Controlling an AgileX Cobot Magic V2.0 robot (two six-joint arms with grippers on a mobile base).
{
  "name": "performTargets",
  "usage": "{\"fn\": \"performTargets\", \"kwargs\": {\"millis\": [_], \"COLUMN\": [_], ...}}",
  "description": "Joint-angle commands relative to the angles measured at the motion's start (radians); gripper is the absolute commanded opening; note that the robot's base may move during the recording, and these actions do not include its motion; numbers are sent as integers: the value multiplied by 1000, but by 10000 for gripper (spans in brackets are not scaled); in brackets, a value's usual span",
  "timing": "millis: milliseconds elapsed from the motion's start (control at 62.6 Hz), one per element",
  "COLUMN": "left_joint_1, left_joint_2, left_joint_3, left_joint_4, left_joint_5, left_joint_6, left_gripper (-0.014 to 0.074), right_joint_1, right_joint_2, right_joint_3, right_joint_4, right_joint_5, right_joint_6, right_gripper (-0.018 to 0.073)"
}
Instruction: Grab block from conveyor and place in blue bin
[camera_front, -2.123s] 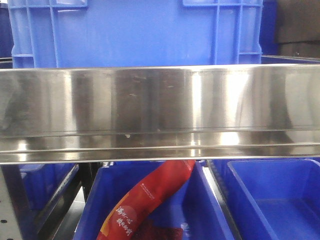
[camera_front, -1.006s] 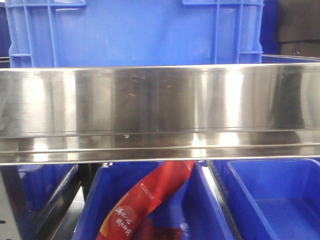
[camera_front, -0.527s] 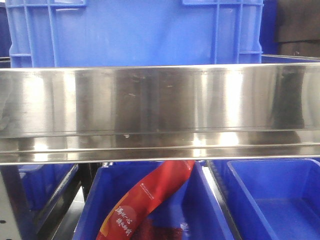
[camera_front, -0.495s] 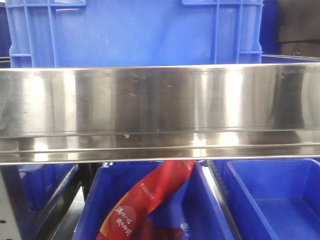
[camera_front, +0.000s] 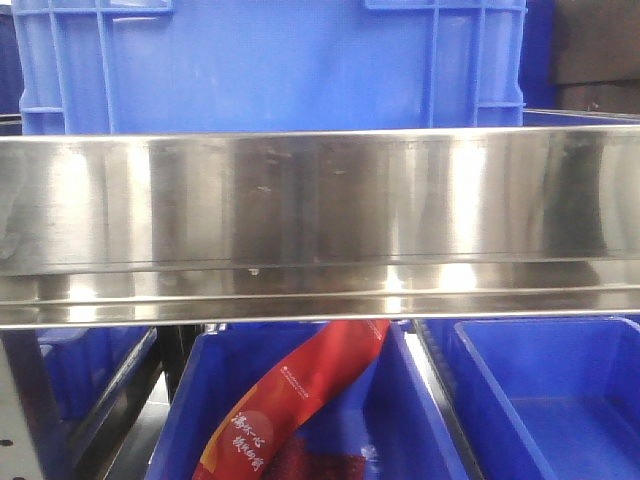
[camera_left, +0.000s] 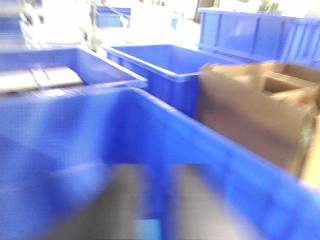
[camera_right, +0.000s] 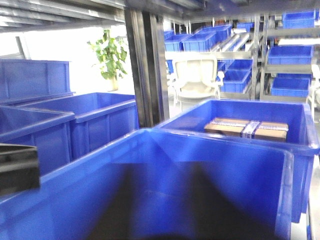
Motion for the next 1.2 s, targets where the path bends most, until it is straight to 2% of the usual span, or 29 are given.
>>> {"fn": "performTargets", "kwargs": {"millis": [0, 80, 176, 319, 383, 463, 543, 607, 782, 926, 1006, 1181], "left_joint_1": [-5, -5, 10, 92, 157, 235, 291, 323, 340, 340, 340, 340], "left_joint_2": [-7, -11, -35, -116, -152, -199, -251, -296, -429, -576, -654, -808], "left_joint_3": [-7, -7, -7, -7, -7, -3, 30, 81, 278, 486, 594, 706], "left_joint_4": [48, 50, 50, 50, 45, 1, -13, -15, -27, -27, -27, -27], "left_joint_5": [-85, -162, -167, 8, 107, 200, 221, 193, 126, 102, 95, 95], "left_joint_6": [-2, -2, -2, -2, -2, -2, -2, -2, -2, -2, -2, -2], "left_gripper": [-111, -111, -111, -111, -111, -111, -111, -111, -111, -111, -111, -111], "right_joint_1": [-3, -6, -29, -138, -213, -292, -334, -341, -341, -341, -341, -341], "right_joint_2": [4, 4, -12, -64, -90, -124, -164, -203, -306, -428, -516, -700], "right_joint_3": [-8, -8, -8, -8, -8, -1, 28, 70, 257, 446, 550, 668], "right_joint_4": [-4, -4, -13, -15, -15, -15, -15, -15, -15, 49, 49, 49], "right_joint_5": [0, -28, -54, 44, 127, 201, 209, 207, 211, 211, 211, 221], "right_joint_6": [-1, -1, -1, -1, -1, -1, -1, -1, -1, -1, -1, -1], "right_gripper": [-161, -162, -162, -162, -162, -162, -162, -162, -162, -162, -162, -162]}}
